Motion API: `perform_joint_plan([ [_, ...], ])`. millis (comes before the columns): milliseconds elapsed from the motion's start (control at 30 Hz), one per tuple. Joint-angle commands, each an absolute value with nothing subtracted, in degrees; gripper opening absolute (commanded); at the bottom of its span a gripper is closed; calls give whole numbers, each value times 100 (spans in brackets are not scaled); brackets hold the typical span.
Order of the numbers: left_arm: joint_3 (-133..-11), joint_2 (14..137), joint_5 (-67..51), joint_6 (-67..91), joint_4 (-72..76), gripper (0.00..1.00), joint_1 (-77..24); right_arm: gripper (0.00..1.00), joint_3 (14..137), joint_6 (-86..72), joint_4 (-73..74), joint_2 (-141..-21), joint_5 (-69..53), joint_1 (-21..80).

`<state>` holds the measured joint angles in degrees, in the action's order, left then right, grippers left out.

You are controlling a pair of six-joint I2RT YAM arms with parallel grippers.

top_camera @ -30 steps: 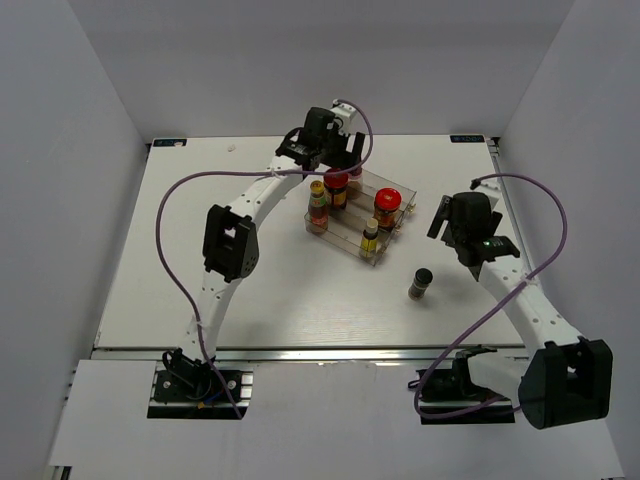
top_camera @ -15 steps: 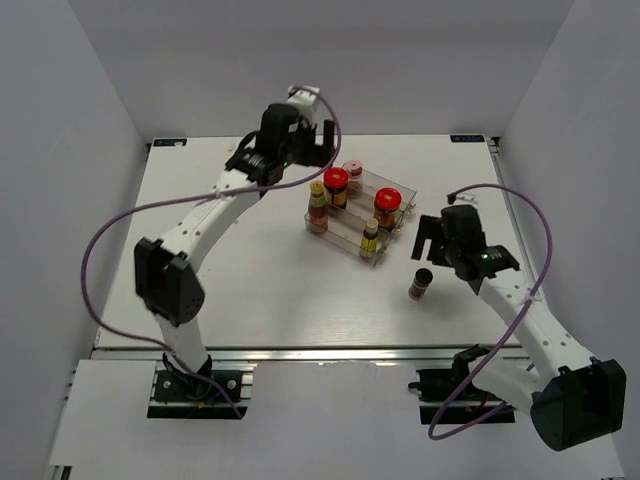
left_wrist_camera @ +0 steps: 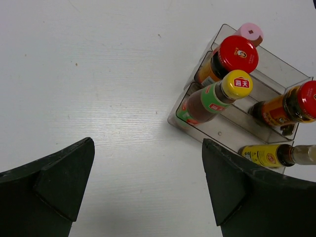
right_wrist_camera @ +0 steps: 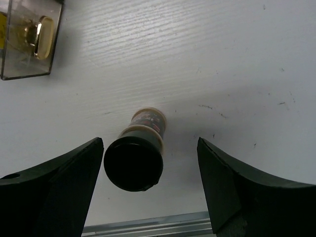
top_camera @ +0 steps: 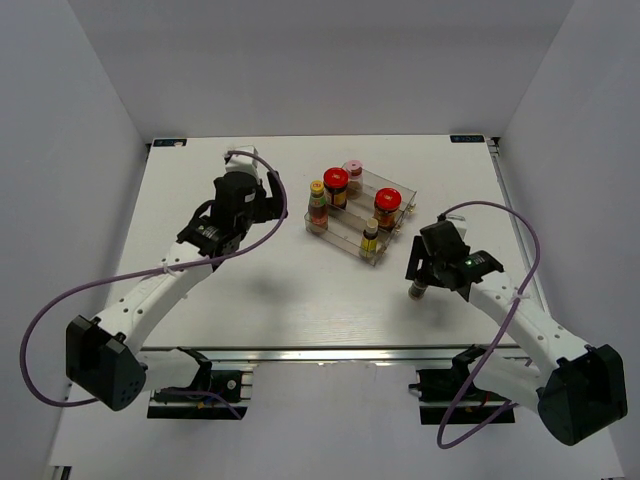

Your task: Organize the condiment bottles

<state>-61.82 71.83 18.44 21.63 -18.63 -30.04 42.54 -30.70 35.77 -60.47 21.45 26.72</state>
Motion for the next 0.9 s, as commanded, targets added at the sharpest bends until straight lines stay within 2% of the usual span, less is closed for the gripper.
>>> perform_joint_plan([
  [0,-6240,7145,2136,2285,-1801,98,-2971,81,4131,-3234,3428,-6082,2022,2725],
  [100,-6258,7207,2153,2268,-1863,98,-2971,74,4096,-3226,3314,-6108,2022,2733],
  [200,-6232,7225,2197,2233,-1881,98,-2971,59,4122,-3182,3217,-6108,1899,2742],
  [233,-6240,7225,2197,2232,-1898,98,-2979,50,4139,-3173,3208,-6100,1872,2742],
  [333,-6196,7172,2197,2224,-1872,98,-2971,30,4219,-3173,3225,-6003,1811,2742],
  [433,-6179,7128,2188,2224,-1863,98,-2971,22,4358,-3164,3261,-5906,1994,2733],
  [667,-6100,6970,2601,2285,-1934,98,-2953,21,5412,-2857,3217,-6468,2663,2576],
  [867,-5862,6662,2645,2153,-1775,98,-2909,20,6432,-2304,2735,-7266,2260,1811],
])
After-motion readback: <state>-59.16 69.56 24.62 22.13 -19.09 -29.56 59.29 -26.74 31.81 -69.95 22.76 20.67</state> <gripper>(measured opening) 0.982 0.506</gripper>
